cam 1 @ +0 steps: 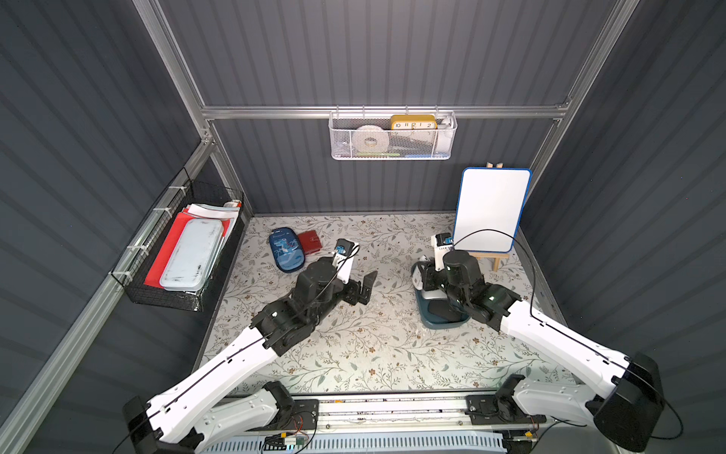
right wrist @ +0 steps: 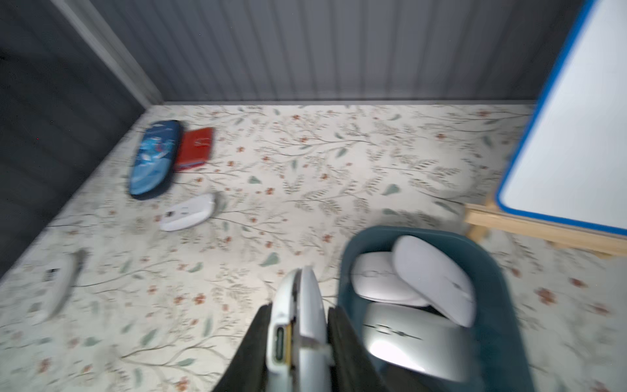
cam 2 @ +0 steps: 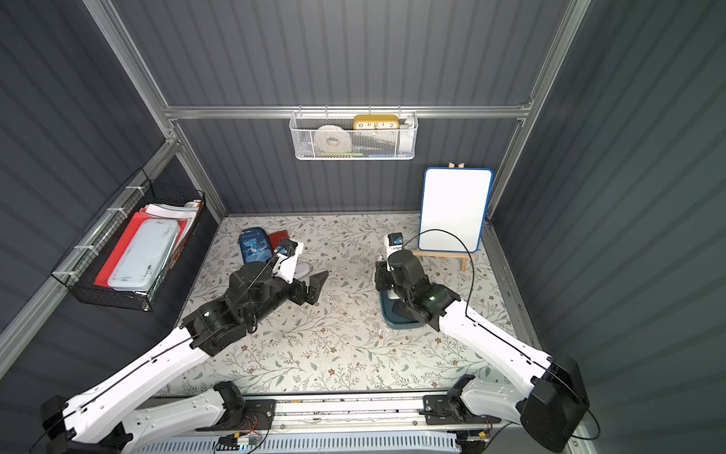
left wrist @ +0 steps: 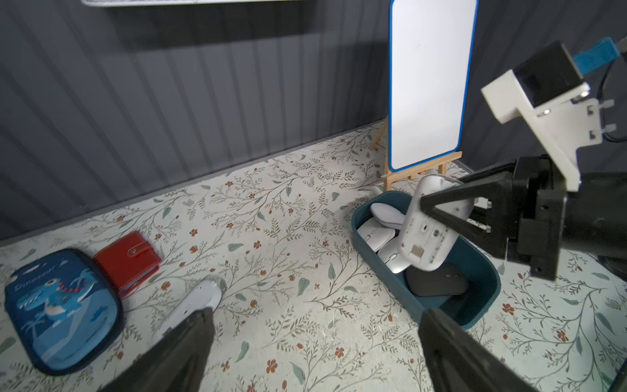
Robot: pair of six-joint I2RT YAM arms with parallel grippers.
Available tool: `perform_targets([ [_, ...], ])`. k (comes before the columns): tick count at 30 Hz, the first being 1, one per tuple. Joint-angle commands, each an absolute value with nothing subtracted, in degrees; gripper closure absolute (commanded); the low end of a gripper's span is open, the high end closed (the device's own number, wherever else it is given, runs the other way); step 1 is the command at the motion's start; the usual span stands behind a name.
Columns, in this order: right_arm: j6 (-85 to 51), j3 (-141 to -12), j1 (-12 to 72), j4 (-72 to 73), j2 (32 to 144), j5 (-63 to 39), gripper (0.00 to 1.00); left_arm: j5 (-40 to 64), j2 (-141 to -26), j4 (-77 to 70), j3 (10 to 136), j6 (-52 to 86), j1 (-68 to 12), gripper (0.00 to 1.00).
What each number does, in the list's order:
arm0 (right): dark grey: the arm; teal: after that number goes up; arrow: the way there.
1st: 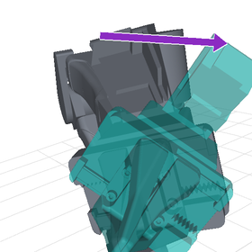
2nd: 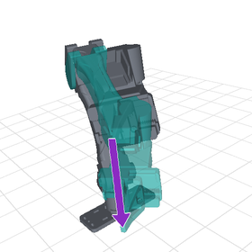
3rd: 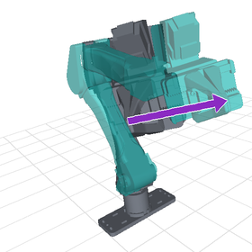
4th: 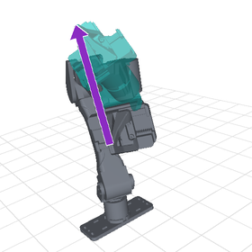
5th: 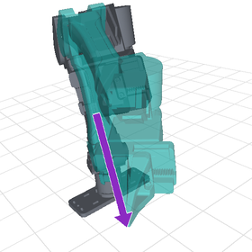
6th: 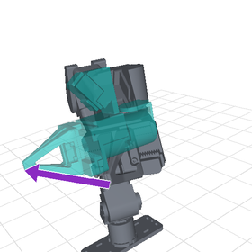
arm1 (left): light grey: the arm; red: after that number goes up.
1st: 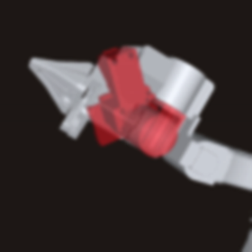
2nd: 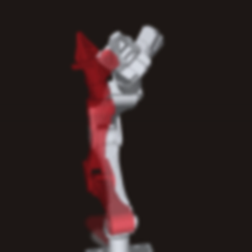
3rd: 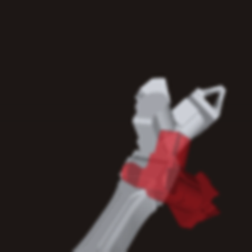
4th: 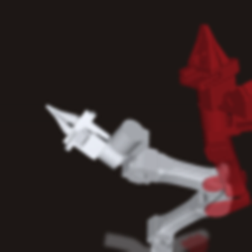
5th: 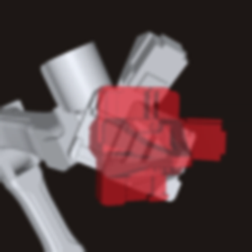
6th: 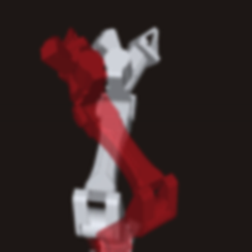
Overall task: Put the mouse in the storage box
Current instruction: Place the mouse in the storage box.
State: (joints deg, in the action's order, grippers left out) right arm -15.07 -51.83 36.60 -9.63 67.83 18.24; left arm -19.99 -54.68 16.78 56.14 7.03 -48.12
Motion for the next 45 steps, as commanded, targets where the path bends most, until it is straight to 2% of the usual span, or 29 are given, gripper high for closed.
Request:
perform_targets([
  [1, -9.57, -48.4, 34.52, -11.81, 67.19, 30.21, 0.95, -23.53, -51.22, 19.78, 53.54, 11.73, -48.25, 0.01],
  [9, -4.85, -44.58, 31.13, -7.43, 72.74, 36.9, 0.95, -28.13, -48.5, 21.27, 51.23, 16.46, -48.25, 0.01],
  [19, 0.21, -44.14, 28.74, -2.05, 82.0, 41.21, 0.96, -29.16, -53.18, 24.52, 52.34, 24.04, -48.25, 0.01],
  [33, 6.0, -44.12, 29.42, 1.22, 89.13, 33.74, 0.95, -29.11, -54.25, 24.52, 52.54, 24.35, -48.22, 0.01],
  [40, 7.86, -44.47, 31.01, 1.59, 90.17, 34.01, 0.95, -28.74, -54.55, 24.17, 52.51, 23.99, -48.21, 0.01],
  [42, 7.27, -44.38, 31.09, 1.67, 90.35, 35.14, 0.91, -28.83, -54.95, 24.26, 52.6, 24.01, -48.22, 0.01],
  [45, 7.04, -44.4, 31.06, 1.43, 90.2, 35.62, 0.72, -28.91, -55.43, 24.32, 52.56, 24.41, -48.21, 0.01],
])
